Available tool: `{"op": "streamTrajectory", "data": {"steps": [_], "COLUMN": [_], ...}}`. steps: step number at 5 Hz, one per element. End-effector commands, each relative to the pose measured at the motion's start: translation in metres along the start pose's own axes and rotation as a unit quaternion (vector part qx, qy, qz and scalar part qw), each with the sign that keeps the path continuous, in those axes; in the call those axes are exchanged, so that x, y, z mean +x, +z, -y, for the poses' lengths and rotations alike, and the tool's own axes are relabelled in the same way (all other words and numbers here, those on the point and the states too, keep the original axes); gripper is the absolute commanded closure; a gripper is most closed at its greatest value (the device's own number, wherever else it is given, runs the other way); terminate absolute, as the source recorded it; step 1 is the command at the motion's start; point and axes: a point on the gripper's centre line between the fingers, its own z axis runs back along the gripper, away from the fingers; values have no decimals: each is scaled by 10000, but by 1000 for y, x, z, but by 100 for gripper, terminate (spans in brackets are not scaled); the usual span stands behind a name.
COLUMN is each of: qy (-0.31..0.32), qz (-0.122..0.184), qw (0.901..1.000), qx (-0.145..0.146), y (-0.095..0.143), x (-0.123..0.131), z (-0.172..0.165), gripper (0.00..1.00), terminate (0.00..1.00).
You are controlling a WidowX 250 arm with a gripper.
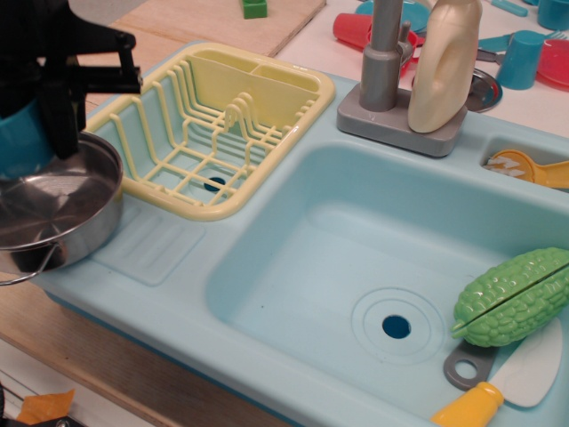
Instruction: Put cup into pot or pan
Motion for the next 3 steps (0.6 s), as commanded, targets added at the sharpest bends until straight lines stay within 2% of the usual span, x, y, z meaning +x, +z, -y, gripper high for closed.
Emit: {"op": "streamTrajectory", "data": {"steps": [1, 2, 3], "qy": [129, 129, 129], "qz": [4, 4, 4], "qw": [9999, 9999, 9999], "qx": [-13, -13, -13], "y": [1, 1, 1], "x": [-1, -1, -1], "z": [-4, -4, -4], "gripper": [0, 0, 0], "terminate": [0, 0, 100]}}
